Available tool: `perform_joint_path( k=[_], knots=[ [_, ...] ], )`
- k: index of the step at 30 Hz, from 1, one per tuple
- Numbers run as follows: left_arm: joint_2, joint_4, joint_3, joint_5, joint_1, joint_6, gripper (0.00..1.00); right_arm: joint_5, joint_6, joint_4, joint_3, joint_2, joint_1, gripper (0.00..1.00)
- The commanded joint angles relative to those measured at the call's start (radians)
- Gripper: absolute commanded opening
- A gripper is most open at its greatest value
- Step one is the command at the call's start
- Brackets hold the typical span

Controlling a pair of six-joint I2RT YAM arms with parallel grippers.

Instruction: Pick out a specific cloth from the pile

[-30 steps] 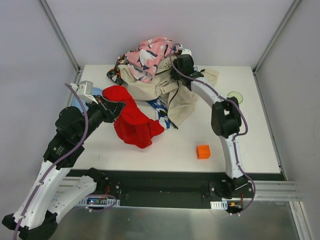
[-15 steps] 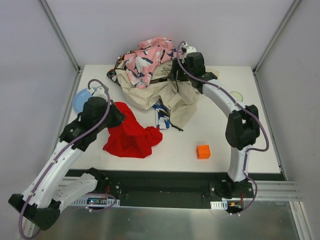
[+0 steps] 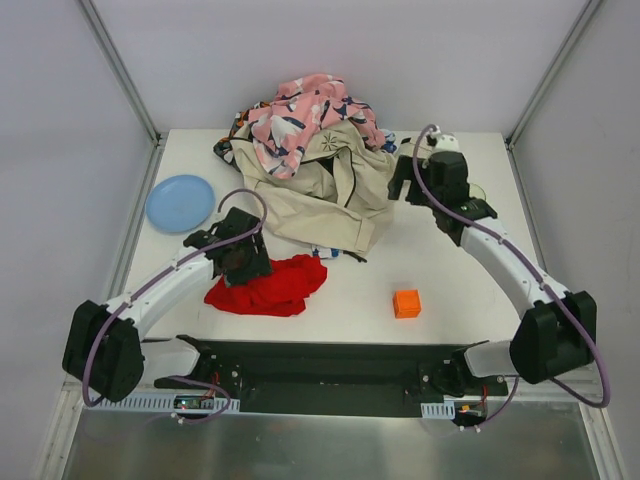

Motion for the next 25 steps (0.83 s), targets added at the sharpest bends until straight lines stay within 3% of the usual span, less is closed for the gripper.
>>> perform_joint_path(
  k=[1, 10, 17, 25],
  knots=[
    [-0.144, 0.000, -0.042, 0.052, -0.012, -0.017, 0.99, 0.080, 0.104, 0.001, -0.158, -0.131, -0.091, 0.96],
    [-0.417, -0.056, 0.174, -0.067, -0.012, 0.066, 0.99, 0.302, 0.080, -0.076, -0.261, -0.352, -0.114, 0.96],
    [-0.447, -0.054, 0.237, -0.182, -0.012, 0.078, 0.99, 0.475, 0.112, -0.153, -0.275, -0.496, -0.112, 0.96],
    [-0.476, -0.054, 0.193, -0.195, -0.012, 0.052, 0.99, 0.485, 0.084, -0.070, -0.358, -0.585, -0.112, 0.96]
  ],
)
